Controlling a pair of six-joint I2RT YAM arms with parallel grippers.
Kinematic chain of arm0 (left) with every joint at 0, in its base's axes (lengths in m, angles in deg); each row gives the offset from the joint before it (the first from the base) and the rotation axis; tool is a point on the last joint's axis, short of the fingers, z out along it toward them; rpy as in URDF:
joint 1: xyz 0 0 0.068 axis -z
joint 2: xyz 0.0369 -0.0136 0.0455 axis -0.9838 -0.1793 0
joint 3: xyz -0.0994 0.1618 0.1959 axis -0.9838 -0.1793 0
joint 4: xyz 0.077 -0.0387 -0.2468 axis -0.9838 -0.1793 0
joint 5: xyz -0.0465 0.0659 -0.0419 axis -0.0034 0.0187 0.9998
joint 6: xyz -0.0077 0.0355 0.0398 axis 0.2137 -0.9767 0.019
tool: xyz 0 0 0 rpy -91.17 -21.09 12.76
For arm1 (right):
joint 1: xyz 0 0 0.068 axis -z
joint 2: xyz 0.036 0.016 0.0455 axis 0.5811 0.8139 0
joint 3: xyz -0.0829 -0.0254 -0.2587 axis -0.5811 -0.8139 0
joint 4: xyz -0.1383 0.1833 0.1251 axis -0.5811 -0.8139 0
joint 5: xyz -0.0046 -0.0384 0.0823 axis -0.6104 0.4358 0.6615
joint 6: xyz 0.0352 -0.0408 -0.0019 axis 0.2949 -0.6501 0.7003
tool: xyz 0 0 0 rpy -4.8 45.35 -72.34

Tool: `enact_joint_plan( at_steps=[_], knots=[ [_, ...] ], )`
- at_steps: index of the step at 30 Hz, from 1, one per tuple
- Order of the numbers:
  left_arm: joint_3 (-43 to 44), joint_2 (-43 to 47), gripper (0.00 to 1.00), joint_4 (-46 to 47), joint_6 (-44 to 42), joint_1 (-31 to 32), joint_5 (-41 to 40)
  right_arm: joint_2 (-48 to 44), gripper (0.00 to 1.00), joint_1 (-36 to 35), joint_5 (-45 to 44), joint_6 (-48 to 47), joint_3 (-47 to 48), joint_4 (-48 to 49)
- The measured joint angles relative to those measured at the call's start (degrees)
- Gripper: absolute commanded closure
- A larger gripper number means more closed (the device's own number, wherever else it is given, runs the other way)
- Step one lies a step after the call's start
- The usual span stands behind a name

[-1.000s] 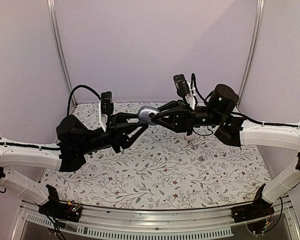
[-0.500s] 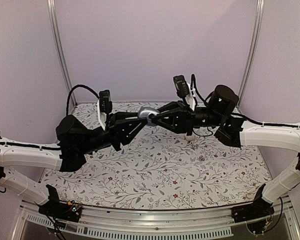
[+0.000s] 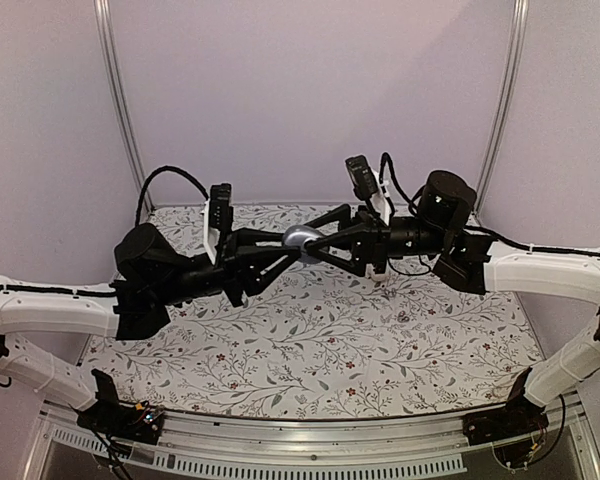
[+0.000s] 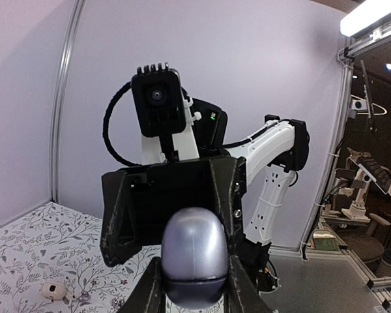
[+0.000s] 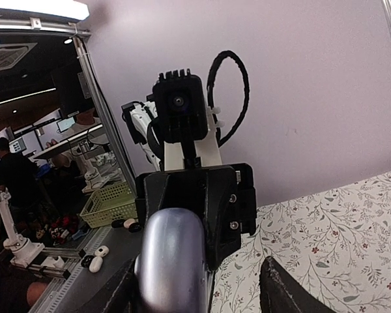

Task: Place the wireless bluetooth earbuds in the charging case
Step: Pass from the right arm to the left, then pass from the left arm to the right

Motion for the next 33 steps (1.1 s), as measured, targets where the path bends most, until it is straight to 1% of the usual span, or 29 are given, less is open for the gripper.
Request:
enact_joint_plan(
  at_steps=[4,10,15,19,22,26,33],
  knots=[
    [1.5,2.6,1.00,-8.7,-2.7,-1.1,2.1,-2.1,0.32,1.7,0.1,-2.2,0.1,-6.5],
    [5.9,7.2,1.00,-26.9,-9.4,-3.8,6.7,-6.3,0.33,2.6,0.0,-9.3,2.0,-22.0],
    [11.6,7.0,1.00,-40.9,-15.1,-5.1,10.6,-7.2,0.33,2.5,0.9,-14.1,2.3,-34.8],
    [16.0,4.1,1.00,-50.1,-18.2,-5.4,13.3,-7.0,0.34,1.6,1.5,-17.4,2.9,-43.5],
    [17.2,1.9,1.00,-54.2,-19.8,-5.4,15.6,-6.8,0.35,0.5,1.5,-19.3,3.7,-48.0],
    [18.0,-0.9,1.00,-57.6,-20.7,-5.4,18.6,-6.4,0.39,-0.2,1.6,-20.8,4.8,-51.4],
    [21.8,-5.9,1.00,-61.6,-21.6,-5.5,22.4,-3.4,0.42,-1.4,1.7,-23.6,8.0,-54.4]
  ],
)
